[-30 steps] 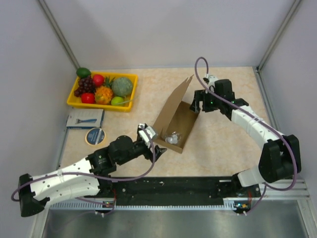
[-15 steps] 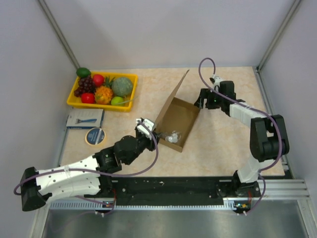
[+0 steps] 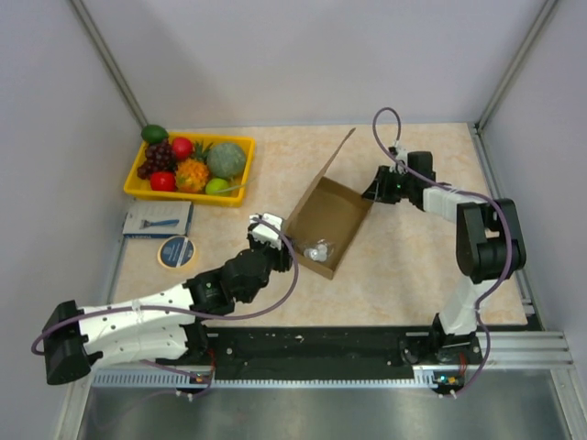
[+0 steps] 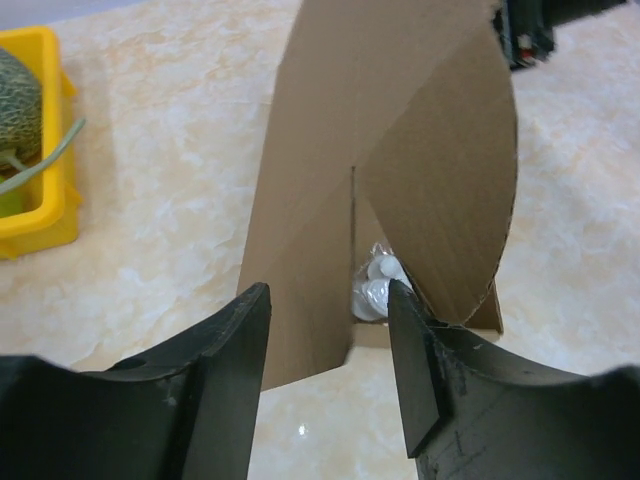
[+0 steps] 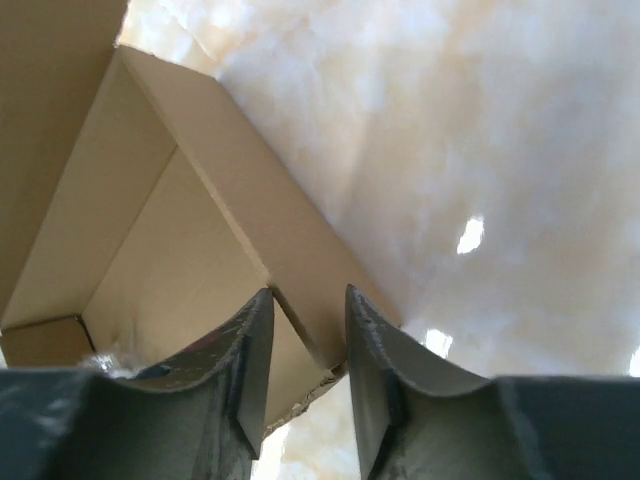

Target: Fold the paper box

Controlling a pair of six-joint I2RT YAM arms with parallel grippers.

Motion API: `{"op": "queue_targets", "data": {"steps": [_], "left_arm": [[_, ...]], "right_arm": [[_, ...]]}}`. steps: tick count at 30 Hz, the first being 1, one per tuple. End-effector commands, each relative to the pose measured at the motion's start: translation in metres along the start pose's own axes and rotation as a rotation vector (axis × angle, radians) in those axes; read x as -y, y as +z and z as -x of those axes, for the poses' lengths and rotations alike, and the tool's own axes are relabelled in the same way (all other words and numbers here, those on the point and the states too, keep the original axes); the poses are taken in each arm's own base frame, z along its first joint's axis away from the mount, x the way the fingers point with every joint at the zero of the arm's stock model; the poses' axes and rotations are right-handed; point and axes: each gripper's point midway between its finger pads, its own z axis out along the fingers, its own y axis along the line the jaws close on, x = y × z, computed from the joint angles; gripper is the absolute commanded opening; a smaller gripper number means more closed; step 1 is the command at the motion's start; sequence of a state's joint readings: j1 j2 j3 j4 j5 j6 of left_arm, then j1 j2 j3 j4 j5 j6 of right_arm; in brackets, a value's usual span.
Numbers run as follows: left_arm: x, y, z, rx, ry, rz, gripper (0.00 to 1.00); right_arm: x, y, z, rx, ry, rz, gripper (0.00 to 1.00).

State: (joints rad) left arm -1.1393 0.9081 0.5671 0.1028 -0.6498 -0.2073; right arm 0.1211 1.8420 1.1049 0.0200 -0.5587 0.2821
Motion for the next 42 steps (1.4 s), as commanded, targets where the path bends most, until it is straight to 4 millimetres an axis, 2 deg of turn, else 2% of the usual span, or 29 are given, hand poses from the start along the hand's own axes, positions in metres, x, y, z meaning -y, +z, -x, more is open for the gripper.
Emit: {"op": "queue_targets", "data": {"steps": [1,3,4,6,7,8,9,10,11,12,13,14,15,16,17,19,20,22,24,25,26,27,30,32,35,36,37,39,42], "left_arm": [[-0.021,0.005,0.032,0.088,-0.126,0.136,0.57],[-0.026,0.01,0.037,0.094,-0.148,0.149,0.58],[-0.027,0.011,0.038,0.089,-0.158,0.148,0.58],[-0.031,0.015,0.04,0.085,-0.161,0.161,0.59],[-0.031,0.017,0.041,0.084,-0.158,0.158,0.6],[-0.029,0.019,0.043,0.09,-0.157,0.145,0.65],[-0.035,0.021,0.046,0.095,-0.141,0.153,0.69],[-0.039,0.023,0.048,0.097,-0.143,0.154,0.7],[-0.034,0.025,0.05,0.087,-0.152,0.093,0.71],[-0.048,0.03,0.052,0.09,-0.172,0.111,0.71],[-0.052,0.032,0.052,0.087,-0.182,0.106,0.7],[-0.049,0.034,0.052,0.076,-0.187,0.063,0.69],[-0.059,0.037,0.053,0.073,-0.18,0.072,0.69],[-0.059,0.039,0.05,0.058,-0.167,0.054,0.7],[-0.059,0.04,0.054,0.059,-0.156,0.041,0.72],[-0.055,0.046,0.049,0.023,-0.109,-0.03,0.81],[-0.054,0.046,0.055,0.019,-0.09,-0.056,0.81],[-0.052,0.049,0.047,-0.036,-0.07,-0.094,0.82],[-0.052,0.051,0.053,-0.046,-0.072,-0.115,0.82],[-0.05,0.052,0.05,-0.064,-0.071,-0.125,0.82],[-0.05,0.053,0.055,-0.057,-0.072,-0.128,0.82],[-0.051,0.054,0.059,-0.049,-0.074,-0.124,0.82],[-0.057,0.055,0.058,-0.067,-0.07,-0.097,0.82],[-0.061,0.057,0.062,-0.063,-0.068,-0.09,0.82],[-0.063,0.063,0.066,-0.068,-0.07,-0.093,0.82],[-0.064,0.064,0.065,-0.08,-0.07,-0.089,0.82],[-0.066,0.067,0.064,-0.092,-0.071,-0.082,0.82],[-0.062,0.069,0.067,-0.1,-0.072,-0.113,0.82],[-0.067,0.071,0.069,-0.105,-0.069,-0.104,0.82]], "right_arm": [[-0.005,-0.025,0.004,0.083,0.061,-0.062,0.27],[-0.009,-0.033,-0.008,0.095,0.092,-0.052,0.26],[-0.006,-0.035,-0.023,0.077,0.118,-0.073,0.24],[-0.011,-0.045,-0.026,0.105,0.146,-0.088,0.18],[-0.009,-0.048,-0.043,0.088,0.173,-0.097,0.18],[-0.009,-0.052,-0.047,0.098,0.188,-0.114,0.18],[-0.017,-0.06,-0.045,0.128,0.209,-0.103,0.18],[-0.019,-0.061,-0.062,0.113,0.227,-0.1,0.18],[-0.022,-0.064,-0.066,0.118,0.233,-0.098,0.18],[-0.03,-0.071,-0.064,0.142,0.249,-0.093,0.2],[-0.034,-0.072,-0.074,0.132,0.254,-0.089,0.21],[-0.036,-0.074,-0.074,0.139,0.255,-0.084,0.22],[-0.043,-0.079,-0.072,0.151,0.246,-0.072,0.24],[-0.048,-0.079,-0.074,0.145,0.23,-0.062,0.25],[-0.05,-0.079,-0.075,0.137,0.216,-0.064,0.26],[-0.048,-0.082,-0.073,0.125,0.188,-0.088,0.3],[-0.044,-0.083,-0.071,0.13,0.18,-0.119,0.31],[-0.041,-0.086,-0.067,0.106,0.143,-0.152,0.36],[-0.037,-0.091,-0.062,0.103,0.088,-0.191,0.44],[-0.037,-0.095,-0.052,0.119,0.063,-0.211,0.48],[-0.03,-0.1,-0.05,0.118,0.046,-0.261,0.51],[-0.026,-0.103,-0.045,0.128,0.002,-0.286,0.59],[-0.024,-0.117,-0.016,0.198,-0.112,-0.343,0.72],[-0.028,-0.121,0.01,0.276,-0.176,-0.346,0.73],[-0.035,-0.122,0.028,0.33,-0.313,-0.298,0.75],[-0.044,-0.128,0.048,0.415,-0.404,-0.277,0.75],[-0.047,-0.127,0.045,0.423,-0.45,-0.234,0.75],[-0.056,-0.135,0.058,0.516,-0.554,-0.189,0.77],[-0.063,-0.136,0.069,0.537,-0.642,-0.132,0.77]]}}
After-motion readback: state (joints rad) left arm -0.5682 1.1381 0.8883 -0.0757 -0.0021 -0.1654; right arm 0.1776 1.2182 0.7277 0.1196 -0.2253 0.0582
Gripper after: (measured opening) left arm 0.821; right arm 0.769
